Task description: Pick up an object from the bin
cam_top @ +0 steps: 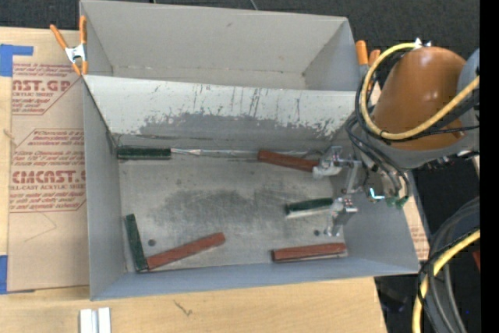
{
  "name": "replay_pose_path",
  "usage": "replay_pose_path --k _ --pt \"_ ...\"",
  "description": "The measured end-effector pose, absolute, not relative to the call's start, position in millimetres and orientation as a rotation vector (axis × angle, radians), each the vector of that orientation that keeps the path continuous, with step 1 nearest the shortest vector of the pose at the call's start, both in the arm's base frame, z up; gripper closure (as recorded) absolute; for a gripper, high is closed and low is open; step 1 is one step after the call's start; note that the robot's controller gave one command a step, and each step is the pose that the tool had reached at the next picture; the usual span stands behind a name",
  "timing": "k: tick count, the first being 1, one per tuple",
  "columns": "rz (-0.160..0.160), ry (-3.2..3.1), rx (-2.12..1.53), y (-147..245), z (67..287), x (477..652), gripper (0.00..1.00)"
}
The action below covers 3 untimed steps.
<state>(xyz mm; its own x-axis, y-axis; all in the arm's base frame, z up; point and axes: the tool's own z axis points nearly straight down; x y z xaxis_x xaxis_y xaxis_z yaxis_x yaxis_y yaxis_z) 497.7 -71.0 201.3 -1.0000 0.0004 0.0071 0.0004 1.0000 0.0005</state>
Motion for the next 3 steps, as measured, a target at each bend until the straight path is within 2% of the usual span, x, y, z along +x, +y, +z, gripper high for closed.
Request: replay_pose_path --k 1,2,3 --pt "0.001 -3.143 0.001 -71 205 499.5 0.00" --pt "0.003 -3.153 0.059 -79 169 515.1 0.00" --pt "0.002 -3.150 0.122 -101 74 528.5 1.00"
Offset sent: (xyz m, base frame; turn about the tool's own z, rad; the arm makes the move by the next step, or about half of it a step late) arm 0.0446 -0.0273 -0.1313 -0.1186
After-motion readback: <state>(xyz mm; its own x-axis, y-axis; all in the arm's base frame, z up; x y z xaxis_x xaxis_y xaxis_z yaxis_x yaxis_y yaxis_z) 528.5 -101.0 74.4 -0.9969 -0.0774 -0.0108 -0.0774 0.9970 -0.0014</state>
